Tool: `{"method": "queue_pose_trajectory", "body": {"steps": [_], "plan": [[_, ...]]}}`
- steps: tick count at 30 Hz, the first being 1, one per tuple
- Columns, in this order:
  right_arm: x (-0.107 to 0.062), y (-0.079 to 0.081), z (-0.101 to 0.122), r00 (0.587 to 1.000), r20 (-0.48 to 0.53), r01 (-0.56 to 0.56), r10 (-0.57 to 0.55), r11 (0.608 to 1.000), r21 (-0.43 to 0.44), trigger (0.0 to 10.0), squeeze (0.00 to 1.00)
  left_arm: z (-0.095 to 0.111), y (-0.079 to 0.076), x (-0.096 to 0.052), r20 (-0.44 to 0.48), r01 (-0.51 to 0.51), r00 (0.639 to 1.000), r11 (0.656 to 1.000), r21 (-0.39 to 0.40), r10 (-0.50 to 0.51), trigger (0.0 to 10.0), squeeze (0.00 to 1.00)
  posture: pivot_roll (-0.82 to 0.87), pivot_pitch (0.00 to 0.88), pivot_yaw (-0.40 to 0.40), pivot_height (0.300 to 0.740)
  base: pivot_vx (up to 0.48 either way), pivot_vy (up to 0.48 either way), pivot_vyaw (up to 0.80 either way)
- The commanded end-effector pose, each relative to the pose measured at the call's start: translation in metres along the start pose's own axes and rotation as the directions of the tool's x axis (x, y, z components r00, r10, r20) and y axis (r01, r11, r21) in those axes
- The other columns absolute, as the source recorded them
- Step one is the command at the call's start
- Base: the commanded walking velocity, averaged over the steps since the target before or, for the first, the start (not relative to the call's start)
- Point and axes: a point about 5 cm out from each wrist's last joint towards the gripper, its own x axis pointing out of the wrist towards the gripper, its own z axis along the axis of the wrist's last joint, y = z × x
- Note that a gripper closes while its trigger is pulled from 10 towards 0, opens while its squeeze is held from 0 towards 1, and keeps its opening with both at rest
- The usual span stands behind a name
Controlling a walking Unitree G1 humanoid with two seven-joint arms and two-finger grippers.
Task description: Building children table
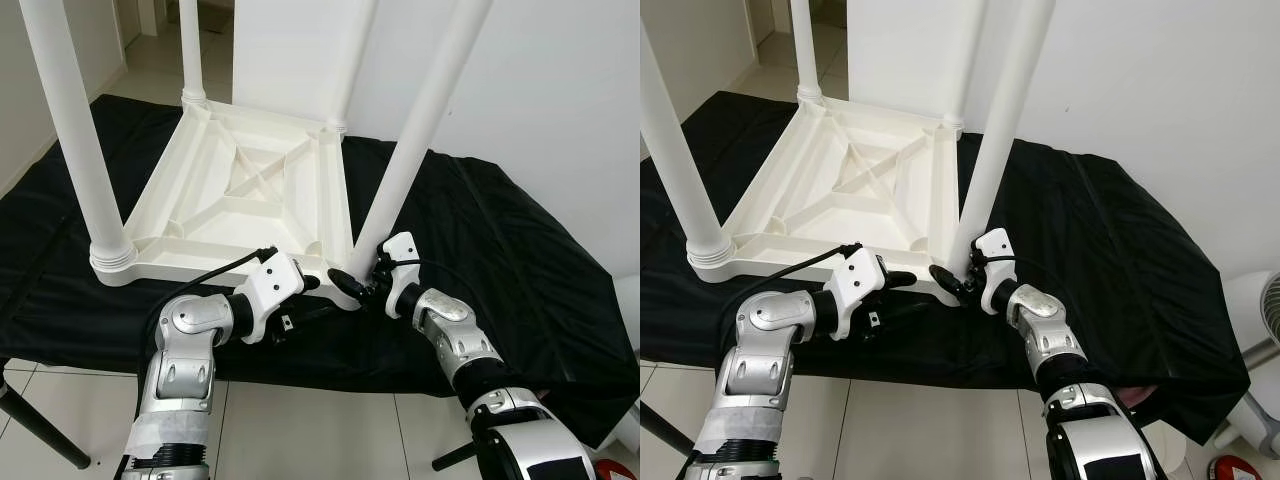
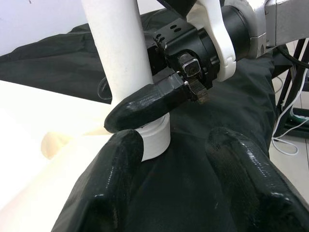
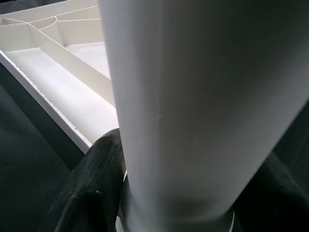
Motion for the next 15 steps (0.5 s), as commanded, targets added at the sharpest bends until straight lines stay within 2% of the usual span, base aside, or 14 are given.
{"method": "queue_pose_trajectory", "body": {"steps": [1,9,10,11,12,14,15], "plan": [[0.0017,0.0047,-0.0105,0.999,-0.036,-0.019,0.02,0.999,0.031,0.0,0.0,0.0018,0.0164,-0.0004,-0.001,-0.339,0.941,0.941,0.005,0.339,10.0,0.0,0.12,0.0,-0.155,0.74,0.0,0.0,0.0],[-0.0007,0.0029,-0.0169,0.999,-0.016,0.03,-0.028,0.997,0.077,0.0,0.0,0.0007,0.0152,-0.0011,-0.005,-0.334,0.942,0.942,0.005,0.334,10.0,0.0,0.11,0.0,-0.15,0.74,0.0,0.0,0.0],[-0.0016,0.0015,-0.0175,0.998,-0.011,0.055,-0.054,0.995,0.081,7.7,0.0,0.0001,0.0151,-0.0014,-0.007,-0.333,0.943,0.943,0.006,0.333,10.0,0.0,0.11,0.0,-0.151,0.74,0.0,0.0,0.0],[-0.0016,0.0015,-0.0175,0.998,-0.011,0.055,-0.054,0.995,0.081,7.7,0.0,0.0001,0.0151,-0.0014,-0.007,-0.333,0.943,0.943,0.006,0.333,10.0,0.0,0.11,0.0,-0.151,0.74,0.0,0.0,0.0],[-0.0023,0.001,-0.0176,0.998,-0.003,0.07,-0.07,0.994,0.086,10.0,0.0,-0.0004,0.015,-0.0018,-0.008,-0.333,0.943,0.943,0.007,0.333,10.0,0.0,0.11,0.0,-0.152,0.74,0.0,0.0,0.0],[-0.0033,0.0006,-0.0174,0.996,0.002,0.091,-0.092,0.992,0.086,10.0,0.0,-0.001,0.0148,-0.0024,-0.01,-0.333,0.943,0.943,0.007,0.333,10.0,0.0,0.1,0.0,-0.154,0.74,0.0,0.0,0.0],[-0.0051,0.0004,-0.0165,0.99,0.008,0.141,-0.142,0.987,0.074,10.0,0.0,-0.0022,0.0142,-0.003,-0.015,-0.332,0.943,0.943,0.008,0.333,10.0,0.0,0.1,0.0,-0.157,0.74,0.0,0.0,0.0]]}}
